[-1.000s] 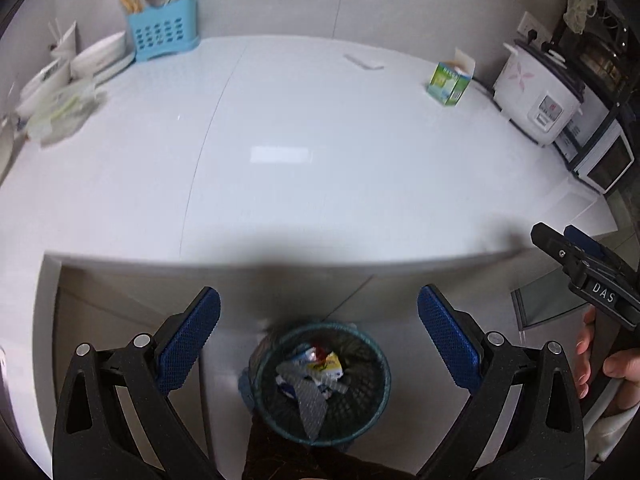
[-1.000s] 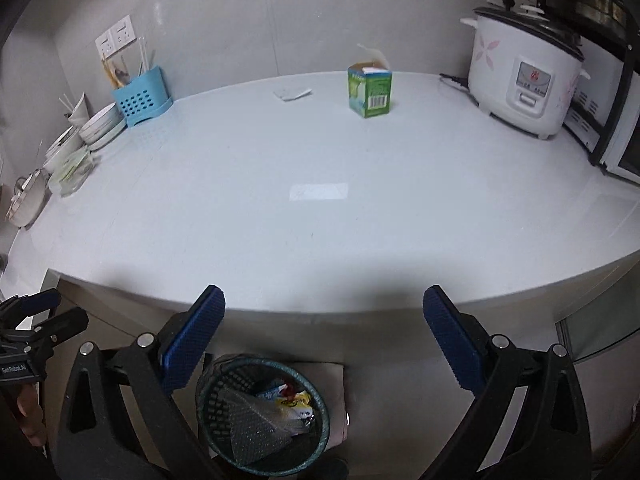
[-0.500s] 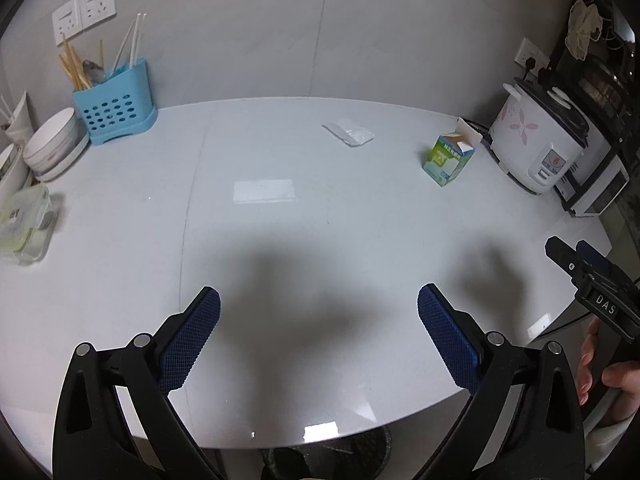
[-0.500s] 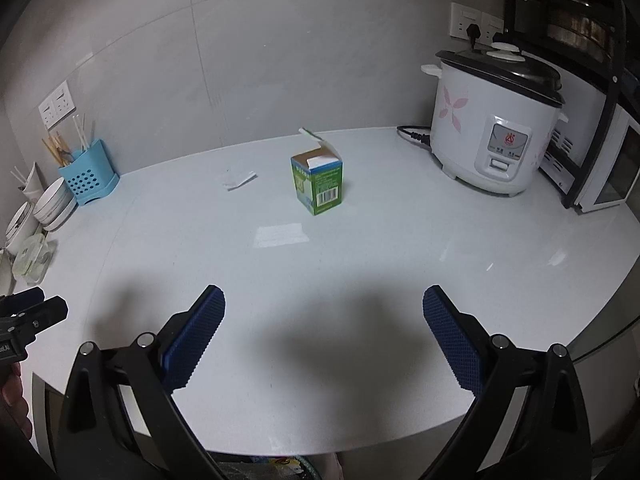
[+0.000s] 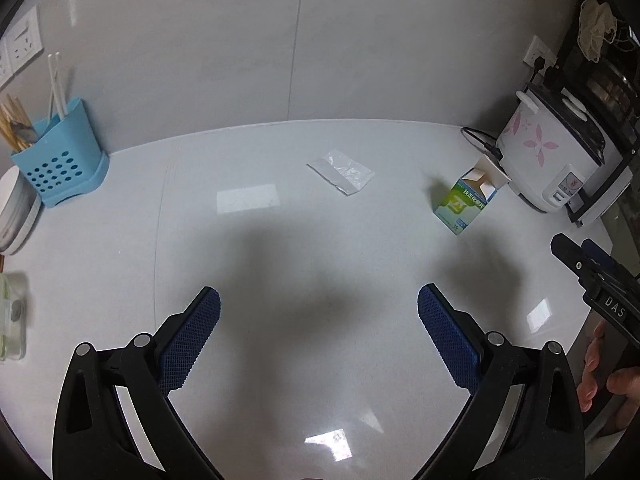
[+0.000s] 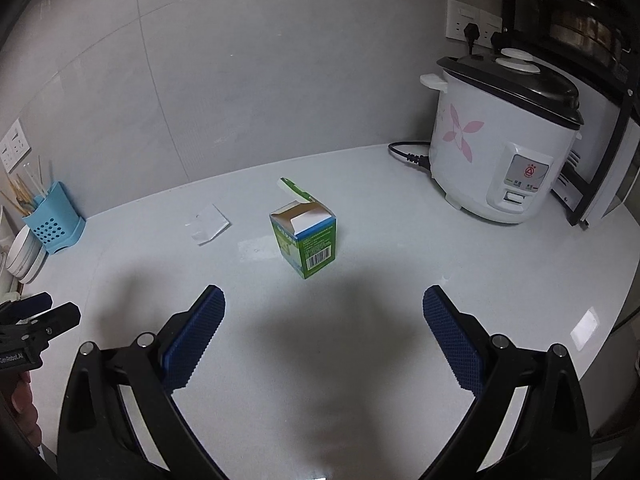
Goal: Collect trash
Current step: 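Raise both open tools back up toward the counter items, then grasp the clear plastic bag with the left tool while the right tool grasps the green box, then carry the plastic bag and green box with both tools down to the wastebasket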
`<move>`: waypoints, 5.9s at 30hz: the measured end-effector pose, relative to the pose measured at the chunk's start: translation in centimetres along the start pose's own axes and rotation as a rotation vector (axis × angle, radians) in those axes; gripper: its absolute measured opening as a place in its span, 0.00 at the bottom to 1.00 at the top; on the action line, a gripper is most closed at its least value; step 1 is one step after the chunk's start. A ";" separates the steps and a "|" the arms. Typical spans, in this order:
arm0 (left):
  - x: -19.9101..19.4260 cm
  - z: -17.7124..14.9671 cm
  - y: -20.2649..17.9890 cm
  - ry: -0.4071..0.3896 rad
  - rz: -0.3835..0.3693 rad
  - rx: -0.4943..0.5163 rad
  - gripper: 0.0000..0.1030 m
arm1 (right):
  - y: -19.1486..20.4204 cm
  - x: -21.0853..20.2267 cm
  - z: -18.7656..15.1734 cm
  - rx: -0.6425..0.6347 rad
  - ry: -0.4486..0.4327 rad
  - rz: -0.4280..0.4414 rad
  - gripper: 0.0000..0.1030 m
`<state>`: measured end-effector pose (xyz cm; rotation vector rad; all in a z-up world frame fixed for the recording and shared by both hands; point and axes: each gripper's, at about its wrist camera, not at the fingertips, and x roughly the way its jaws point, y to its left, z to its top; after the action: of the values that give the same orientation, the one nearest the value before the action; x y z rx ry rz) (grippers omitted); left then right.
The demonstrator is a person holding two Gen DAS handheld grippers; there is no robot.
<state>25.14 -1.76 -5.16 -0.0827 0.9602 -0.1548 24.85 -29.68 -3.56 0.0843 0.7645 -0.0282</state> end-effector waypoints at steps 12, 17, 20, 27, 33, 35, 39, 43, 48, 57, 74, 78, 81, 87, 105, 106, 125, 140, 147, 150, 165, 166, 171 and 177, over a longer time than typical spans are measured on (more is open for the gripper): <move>9.0 4.8 -0.6 0.067 -0.009 -0.003 0.94 | -2.2 5.9 0.6 0.055 0.045 -0.045 0.93; 13.5 6.2 -1.6 0.105 -0.002 -0.013 0.94 | -1.9 7.9 0.9 0.032 0.039 -0.011 0.93; 15.7 7.2 -2.0 0.109 -0.002 -0.023 0.94 | -1.2 9.1 1.4 -0.006 0.027 -0.007 0.92; 19.1 9.1 -3.0 0.096 0.005 0.017 0.94 | 0.8 11.4 2.3 -0.066 0.014 -0.009 0.92; 20.6 10.1 -3.5 0.089 0.004 0.043 0.94 | 1.7 12.8 2.7 -0.057 0.008 -0.031 0.92; 20.8 10.2 -3.6 0.087 0.012 0.057 0.94 | 1.9 13.2 2.9 -0.052 0.011 -0.028 0.92; 20.7 10.2 -3.9 0.082 0.042 0.080 0.79 | 2.5 13.6 2.8 -0.059 0.012 -0.025 0.87; 20.5 9.9 -5.0 0.073 0.080 0.134 0.52 | 3.0 13.9 2.9 -0.071 0.025 -0.031 0.68; 19.8 9.9 -3.6 0.088 0.012 0.097 0.02 | 2.9 13.8 3.1 -0.056 0.020 -0.027 0.54; 18.0 8.7 -3.5 0.049 -0.061 0.076 0.00 | 2.4 12.4 2.9 -0.061 0.004 -0.008 0.47; 11.0 6.7 -3.9 -0.025 -0.128 0.080 0.00 | 2.0 7.8 1.9 -0.073 -0.024 0.024 0.46; 8.9 5.6 -4.7 -0.038 -0.124 0.081 0.00 | 1.9 5.8 1.6 -0.081 -0.037 0.031 0.46; 7.1 4.7 -5.0 -0.046 -0.122 0.077 0.00 | 1.8 4.1 1.3 -0.090 -0.047 0.038 0.46; 3.2 2.4 -5.5 -0.056 -0.100 0.072 0.00 | 1.7 0.4 0.3 -0.114 -0.062 0.053 0.46; -6.1 -5.4 -6.7 -0.077 -0.040 0.019 0.00 | 0.7 -8.6 -4.2 -0.159 -0.083 0.113 0.46; -6.6 -5.8 -6.7 -0.078 -0.040 0.013 0.00 | 0.6 -9.0 -4.5 -0.162 -0.082 0.117 0.46; -13.1 -13.5 -8.3 -0.119 -0.024 -0.030 0.00 | -0.6 -14.3 -10.9 -0.225 -0.073 0.196 0.46; -15.8 -20.8 -9.2 -0.097 -0.028 -0.090 0.00 | -1.7 -17.6 -15.7 -0.281 -0.056 0.263 0.46; -16.3 -24.8 -10.1 -0.071 -0.057 -0.068 0.00 | -1.0 -19.0 -19.4 -0.319 -0.045 0.282 0.46; -16.1 -26.7 -10.4 -0.047 -0.071 -0.063 0.00 | -0.6 -19.0 -21.2 -0.337 -0.024 0.294 0.46; -11.8 -34.6 -9.0 0.110 -0.051 -0.086 0.00 | 1.1 -16.3 -29.8 -0.403 0.117 0.320 0.46; -11.4 -35.0 -8.9 0.121 -0.047 -0.089 0.00 | 1.3 -16.0 -30.4 -0.406 0.127 0.323 0.46; -9.2 -36.9 -8.2 0.177 -0.030 -0.097 0.00 | 2.0 -14.5 -33.0 -0.422 0.179 0.333 0.46; -6.5 -38.8 -7.6 0.245 -0.025 -0.099 0.00 | 2.9 -12.4 -35.5 -0.432 0.240 0.330 0.46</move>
<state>-11.11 -8.25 -20.98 -0.1695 1.2121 -0.1424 -8.42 -23.78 -20.25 -0.2013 0.9731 0.4671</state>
